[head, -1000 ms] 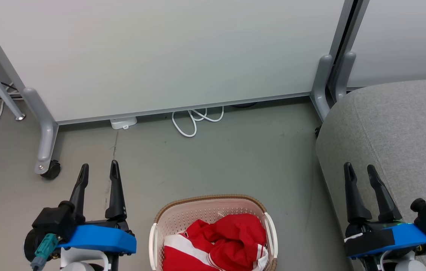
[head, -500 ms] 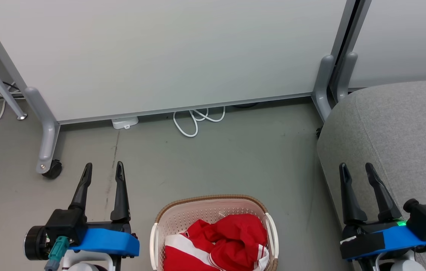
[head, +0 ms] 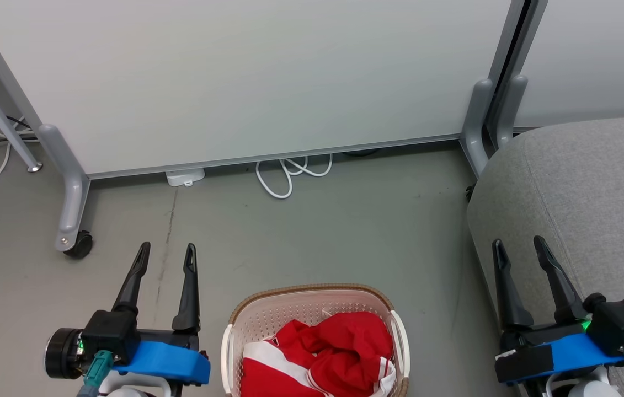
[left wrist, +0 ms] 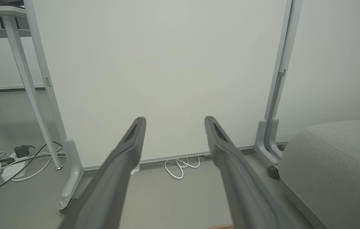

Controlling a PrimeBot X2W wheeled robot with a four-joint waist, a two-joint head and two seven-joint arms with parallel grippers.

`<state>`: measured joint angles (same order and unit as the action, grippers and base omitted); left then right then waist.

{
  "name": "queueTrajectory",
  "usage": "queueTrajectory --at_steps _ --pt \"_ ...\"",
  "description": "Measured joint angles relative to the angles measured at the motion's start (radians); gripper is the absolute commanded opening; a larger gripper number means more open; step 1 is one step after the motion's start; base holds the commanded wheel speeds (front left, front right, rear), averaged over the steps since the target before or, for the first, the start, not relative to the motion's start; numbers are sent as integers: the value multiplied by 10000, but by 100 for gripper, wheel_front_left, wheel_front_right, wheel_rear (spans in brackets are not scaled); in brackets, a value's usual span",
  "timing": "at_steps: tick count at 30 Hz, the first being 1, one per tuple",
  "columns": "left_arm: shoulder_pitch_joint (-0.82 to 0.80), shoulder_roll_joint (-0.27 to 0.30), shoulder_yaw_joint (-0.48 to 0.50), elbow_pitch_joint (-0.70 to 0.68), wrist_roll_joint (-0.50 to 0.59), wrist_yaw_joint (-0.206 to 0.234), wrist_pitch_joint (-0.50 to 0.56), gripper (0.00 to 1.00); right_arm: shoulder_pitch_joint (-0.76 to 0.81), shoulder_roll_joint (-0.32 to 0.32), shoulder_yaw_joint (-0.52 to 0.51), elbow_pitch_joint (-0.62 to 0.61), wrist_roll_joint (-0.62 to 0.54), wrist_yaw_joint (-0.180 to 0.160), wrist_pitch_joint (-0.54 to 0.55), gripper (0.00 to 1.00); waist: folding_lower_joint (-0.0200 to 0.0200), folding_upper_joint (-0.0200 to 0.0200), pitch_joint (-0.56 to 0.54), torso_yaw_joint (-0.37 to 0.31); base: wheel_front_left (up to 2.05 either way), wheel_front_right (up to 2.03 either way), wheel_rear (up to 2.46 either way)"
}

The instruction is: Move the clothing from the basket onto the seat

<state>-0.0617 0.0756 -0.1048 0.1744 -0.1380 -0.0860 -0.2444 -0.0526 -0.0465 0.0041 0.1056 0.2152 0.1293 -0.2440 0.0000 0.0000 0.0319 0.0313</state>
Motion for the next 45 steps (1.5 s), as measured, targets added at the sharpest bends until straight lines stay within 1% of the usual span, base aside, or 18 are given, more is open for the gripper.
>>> queueTrajectory --at_steps 7,13,20,45 --pt "-12 -117 215 458 274 -245 -128 100 18 -4 4 -19 -485 12 -128 100 0 0 10 27 0 0 0" --pt "-22 -178 322 688 424 -351 -174 100 45 -6 -84 58 -656 12 -174 100 0 0 6 29 0 0 0" --pt "-29 -209 466 832 426 -378 -174 100 50 -10 -453 337 -817 12 -186 100 0 0 -3 29 0 0 0" --pt "-71 -244 520 1104 270 -399 -174 100 47 -10 -495 560 -909 12 -186 100 0 0 50 37 0 0 0"
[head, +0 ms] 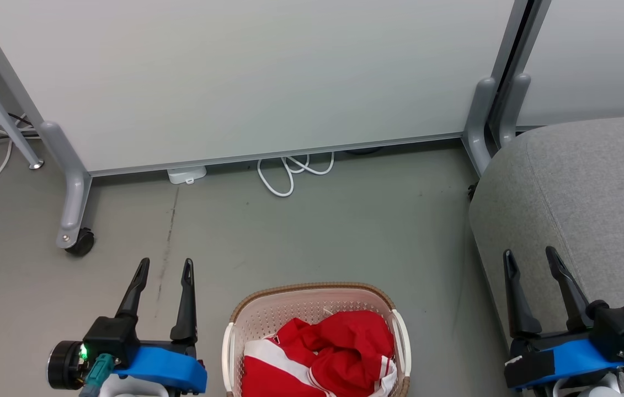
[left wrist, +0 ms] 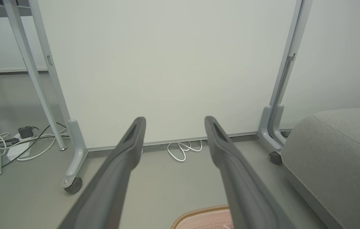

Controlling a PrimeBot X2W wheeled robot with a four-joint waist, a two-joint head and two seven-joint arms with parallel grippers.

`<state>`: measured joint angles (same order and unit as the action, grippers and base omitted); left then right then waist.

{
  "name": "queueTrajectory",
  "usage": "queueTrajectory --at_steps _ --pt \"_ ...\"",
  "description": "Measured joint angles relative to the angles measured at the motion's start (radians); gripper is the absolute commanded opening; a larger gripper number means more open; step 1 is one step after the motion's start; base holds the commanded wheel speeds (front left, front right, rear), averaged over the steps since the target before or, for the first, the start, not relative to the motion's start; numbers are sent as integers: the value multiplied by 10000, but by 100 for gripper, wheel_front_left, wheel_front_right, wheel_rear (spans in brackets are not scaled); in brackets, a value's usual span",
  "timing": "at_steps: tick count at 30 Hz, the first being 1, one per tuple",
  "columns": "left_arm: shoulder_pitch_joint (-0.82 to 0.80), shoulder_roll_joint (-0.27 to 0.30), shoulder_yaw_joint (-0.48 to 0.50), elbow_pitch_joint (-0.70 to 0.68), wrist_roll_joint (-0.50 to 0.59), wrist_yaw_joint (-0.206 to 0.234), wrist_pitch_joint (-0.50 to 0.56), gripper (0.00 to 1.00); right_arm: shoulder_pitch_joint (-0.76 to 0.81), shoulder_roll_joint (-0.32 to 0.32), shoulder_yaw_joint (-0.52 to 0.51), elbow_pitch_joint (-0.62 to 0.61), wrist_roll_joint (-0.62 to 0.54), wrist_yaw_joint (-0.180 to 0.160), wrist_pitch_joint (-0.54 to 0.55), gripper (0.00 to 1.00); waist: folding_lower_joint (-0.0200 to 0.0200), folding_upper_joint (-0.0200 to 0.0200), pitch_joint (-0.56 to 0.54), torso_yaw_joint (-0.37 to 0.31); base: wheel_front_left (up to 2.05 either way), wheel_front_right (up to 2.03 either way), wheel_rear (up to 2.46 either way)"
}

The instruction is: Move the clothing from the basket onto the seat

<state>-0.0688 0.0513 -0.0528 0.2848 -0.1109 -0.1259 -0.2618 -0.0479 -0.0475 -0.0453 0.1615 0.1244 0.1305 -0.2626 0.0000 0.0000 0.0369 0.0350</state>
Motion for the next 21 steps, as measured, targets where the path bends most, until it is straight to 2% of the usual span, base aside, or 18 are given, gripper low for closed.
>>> queueTrajectory --at_steps 10,21 --pt "-689 52 -819 378 84 -38 -2 100 -139 -2 31 -29 -58 0 0 100 0 0 413 -84 0 0 0" --pt "-2443 980 -2406 1778 -242 -40 -12 100 -983 -4 221 -194 -92 0 0 100 1 0 1615 -457 0 0 0"
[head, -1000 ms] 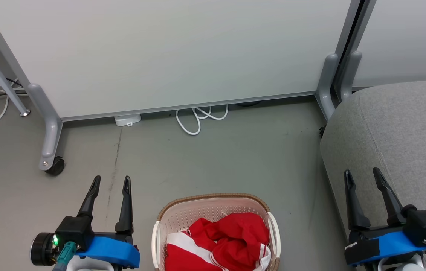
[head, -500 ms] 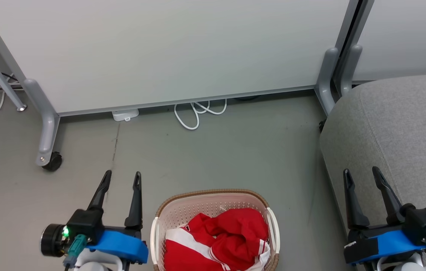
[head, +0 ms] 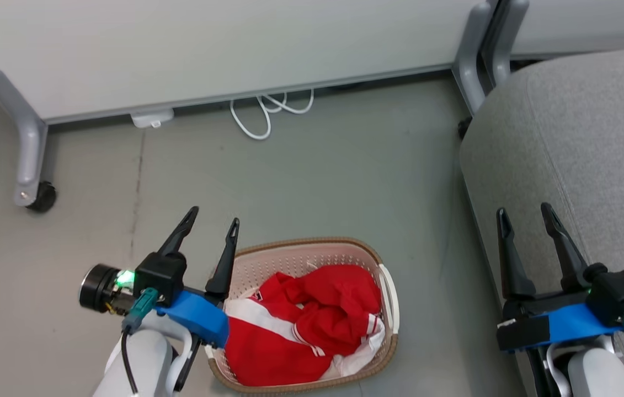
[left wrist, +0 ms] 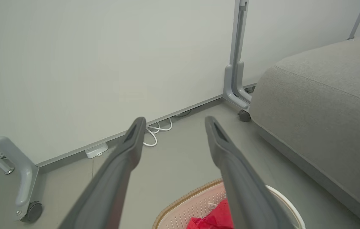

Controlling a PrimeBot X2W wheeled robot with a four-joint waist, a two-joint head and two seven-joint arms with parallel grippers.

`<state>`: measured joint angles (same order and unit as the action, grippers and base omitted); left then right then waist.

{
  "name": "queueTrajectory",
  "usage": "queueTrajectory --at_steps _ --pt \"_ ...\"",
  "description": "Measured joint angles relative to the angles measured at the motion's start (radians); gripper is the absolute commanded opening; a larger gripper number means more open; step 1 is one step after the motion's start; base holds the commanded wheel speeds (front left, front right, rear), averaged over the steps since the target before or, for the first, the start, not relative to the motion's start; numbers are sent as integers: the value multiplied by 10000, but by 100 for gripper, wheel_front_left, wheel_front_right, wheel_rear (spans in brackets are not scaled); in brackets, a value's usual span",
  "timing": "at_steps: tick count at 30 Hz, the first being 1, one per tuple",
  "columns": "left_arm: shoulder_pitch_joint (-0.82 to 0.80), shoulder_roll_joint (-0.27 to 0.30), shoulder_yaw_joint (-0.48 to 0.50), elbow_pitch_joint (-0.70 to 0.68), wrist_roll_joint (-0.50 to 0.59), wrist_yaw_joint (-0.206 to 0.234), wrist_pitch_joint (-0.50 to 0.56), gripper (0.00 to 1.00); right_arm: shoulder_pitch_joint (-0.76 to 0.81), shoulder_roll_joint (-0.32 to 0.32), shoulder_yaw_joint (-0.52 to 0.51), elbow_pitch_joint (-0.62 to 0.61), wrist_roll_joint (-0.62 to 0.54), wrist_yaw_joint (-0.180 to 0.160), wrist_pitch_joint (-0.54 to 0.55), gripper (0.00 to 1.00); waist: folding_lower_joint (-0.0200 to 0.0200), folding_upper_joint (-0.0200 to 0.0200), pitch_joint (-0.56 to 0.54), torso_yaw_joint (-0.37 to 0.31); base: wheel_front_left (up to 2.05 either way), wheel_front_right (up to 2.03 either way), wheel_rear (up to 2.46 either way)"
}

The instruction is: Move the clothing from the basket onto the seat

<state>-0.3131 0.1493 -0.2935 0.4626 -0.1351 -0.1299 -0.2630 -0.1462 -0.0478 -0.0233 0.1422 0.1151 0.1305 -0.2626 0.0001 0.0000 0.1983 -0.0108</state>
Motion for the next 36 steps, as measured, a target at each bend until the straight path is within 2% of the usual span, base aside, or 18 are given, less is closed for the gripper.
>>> queueTrajectory --at_steps 4,14,26,30,33,36 --pt "-794 435 -886 723 -261 0 0 100 -328 0 86 -86 2 0 -2 100 0 0 569 -199 0 0 0" --pt "-3001 1329 -3850 2525 -765 -2 2 100 -1472 -6 151 -433 104 0 -4 100 1 0 2395 -615 0 0 0" --pt "-5352 1565 -7645 4920 -1837 -2 4 100 -2595 -8 286 -907 207 0 -15 100 2 0 4652 -1062 0 0 0" --pt "-5998 1597 -8962 5659 -2243 -4 330 100 -2852 -10 286 -1045 215 0 -17 100 1 0 5299 -1190 0 0 0" --pt "-6385 1592 -9574 5837 -2391 -4 399 100 -3029 -8 278 -1166 234 0 -17 100 2 -1 5743 -1281 0 0 0" --pt "-6628 1609 -9820 5994 -2069 -4 704 100 -3181 -8 276 -1294 242 0 -15 100 2 0 6152 -1360 0 0 0"
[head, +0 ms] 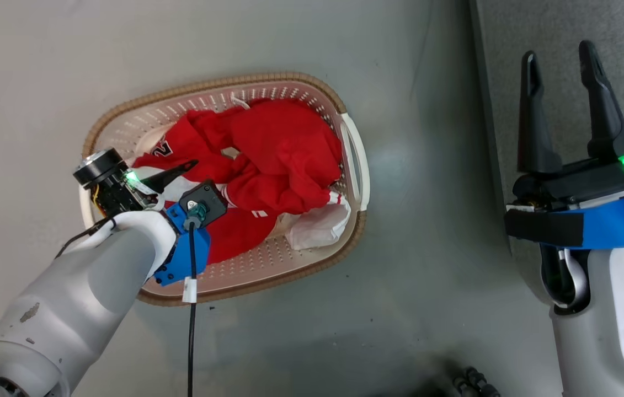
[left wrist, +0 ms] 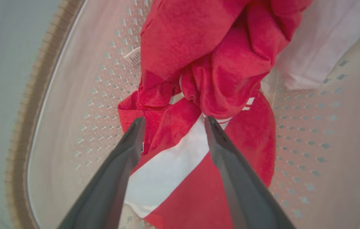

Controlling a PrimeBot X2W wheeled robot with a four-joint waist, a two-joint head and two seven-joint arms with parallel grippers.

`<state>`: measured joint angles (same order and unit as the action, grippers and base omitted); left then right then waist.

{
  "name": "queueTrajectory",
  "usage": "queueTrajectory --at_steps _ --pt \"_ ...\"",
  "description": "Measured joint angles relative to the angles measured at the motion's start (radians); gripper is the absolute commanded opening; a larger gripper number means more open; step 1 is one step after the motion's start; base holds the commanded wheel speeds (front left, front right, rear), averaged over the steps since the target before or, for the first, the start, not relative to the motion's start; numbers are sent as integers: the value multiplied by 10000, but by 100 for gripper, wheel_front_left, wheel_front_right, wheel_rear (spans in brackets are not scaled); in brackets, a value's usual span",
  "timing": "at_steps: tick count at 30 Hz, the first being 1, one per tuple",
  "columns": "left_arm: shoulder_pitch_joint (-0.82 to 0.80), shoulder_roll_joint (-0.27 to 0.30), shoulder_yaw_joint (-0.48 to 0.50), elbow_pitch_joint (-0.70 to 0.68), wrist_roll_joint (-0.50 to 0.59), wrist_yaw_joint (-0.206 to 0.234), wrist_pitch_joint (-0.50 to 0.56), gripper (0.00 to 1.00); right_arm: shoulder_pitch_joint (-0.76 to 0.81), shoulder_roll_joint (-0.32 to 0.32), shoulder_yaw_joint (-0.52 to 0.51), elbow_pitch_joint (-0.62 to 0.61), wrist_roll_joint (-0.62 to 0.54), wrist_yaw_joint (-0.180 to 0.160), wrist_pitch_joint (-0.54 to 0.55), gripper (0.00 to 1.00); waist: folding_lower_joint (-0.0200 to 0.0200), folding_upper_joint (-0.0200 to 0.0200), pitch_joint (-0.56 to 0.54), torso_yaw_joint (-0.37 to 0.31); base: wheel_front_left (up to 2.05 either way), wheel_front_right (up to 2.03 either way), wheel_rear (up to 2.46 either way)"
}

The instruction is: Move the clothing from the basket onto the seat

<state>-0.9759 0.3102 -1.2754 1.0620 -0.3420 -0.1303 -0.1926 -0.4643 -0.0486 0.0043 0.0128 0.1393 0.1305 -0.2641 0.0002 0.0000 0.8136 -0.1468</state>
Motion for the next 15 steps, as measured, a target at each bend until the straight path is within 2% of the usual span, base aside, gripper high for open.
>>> queueTrajectory --at_steps 5,15 --pt "-35 -59 -40 155 1283 0 911 100 -254 -2 4 -232 40 0 -2 100 -1 0 617 -136 0 0 0" --pt "-416 -104 -40 696 2136 0 1919 100 -467 0 31 -809 31 0 0 100 -1 0 1664 -329 0 0 0"
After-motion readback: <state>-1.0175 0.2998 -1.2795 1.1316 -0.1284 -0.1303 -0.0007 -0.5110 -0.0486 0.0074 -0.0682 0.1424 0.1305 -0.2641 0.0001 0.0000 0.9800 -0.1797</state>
